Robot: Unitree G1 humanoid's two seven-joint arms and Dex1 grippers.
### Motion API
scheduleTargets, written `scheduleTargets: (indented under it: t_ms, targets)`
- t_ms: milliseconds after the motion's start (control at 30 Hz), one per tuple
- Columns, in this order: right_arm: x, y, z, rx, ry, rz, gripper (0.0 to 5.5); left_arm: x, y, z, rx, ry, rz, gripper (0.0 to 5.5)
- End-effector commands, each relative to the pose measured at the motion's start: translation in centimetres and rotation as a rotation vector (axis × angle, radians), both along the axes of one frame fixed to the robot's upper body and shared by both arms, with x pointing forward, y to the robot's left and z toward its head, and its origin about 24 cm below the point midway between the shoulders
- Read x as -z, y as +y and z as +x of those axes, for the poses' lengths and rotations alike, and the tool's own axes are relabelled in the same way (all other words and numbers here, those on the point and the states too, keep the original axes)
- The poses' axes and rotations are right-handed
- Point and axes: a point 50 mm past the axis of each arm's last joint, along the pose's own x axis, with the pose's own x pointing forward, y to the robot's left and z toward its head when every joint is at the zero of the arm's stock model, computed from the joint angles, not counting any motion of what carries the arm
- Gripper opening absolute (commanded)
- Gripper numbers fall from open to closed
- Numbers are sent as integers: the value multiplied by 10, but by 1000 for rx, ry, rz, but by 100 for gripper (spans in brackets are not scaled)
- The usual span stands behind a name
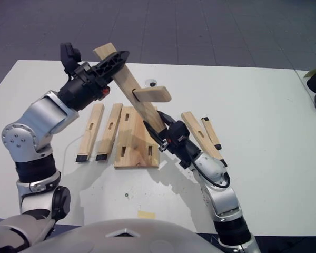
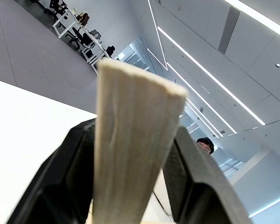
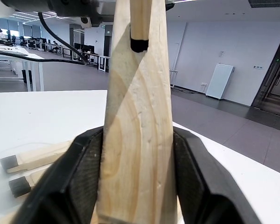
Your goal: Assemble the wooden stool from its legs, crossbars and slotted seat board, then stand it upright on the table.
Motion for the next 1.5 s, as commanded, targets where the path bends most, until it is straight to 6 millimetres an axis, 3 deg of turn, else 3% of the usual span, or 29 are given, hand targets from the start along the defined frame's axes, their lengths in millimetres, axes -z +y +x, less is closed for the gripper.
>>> scheduleTargets:
  t_ms: [33,233,367,567,767,900,1000,1167,1333,1500]
  targets:
    - [0,-1,0,-4,3,-9,205,-8,1,-2,-6,-55,60,129]
    - [2,-1,0,1,19,-18,205,-21,12,-3,-36,-180,146,110]
    - [14,-7,2,75,90,-41,290,-21,31,-1,-141,-227,227,105]
    - [55,-24,-8,168,296,-297,386,2,58,-14,-168,-185,307,105]
    - [82,-10,-25,94,463,-404,478,10,77,-23,-134,-171,405,105]
    - [86,4,-17,83,466,-407,538,17,78,-13,-138,-179,509,105]
    - [83,7,-10,103,437,-383,540,29,79,-7,-198,-192,617,105]
    - [78,4,-9,139,409,-358,540,29,99,0,-351,-214,597,105]
    - [78,2,-13,189,411,-339,540,38,103,-5,-387,-170,564,105]
    - [81,0,-18,249,426,-314,540,30,111,-15,-418,-116,485,105]
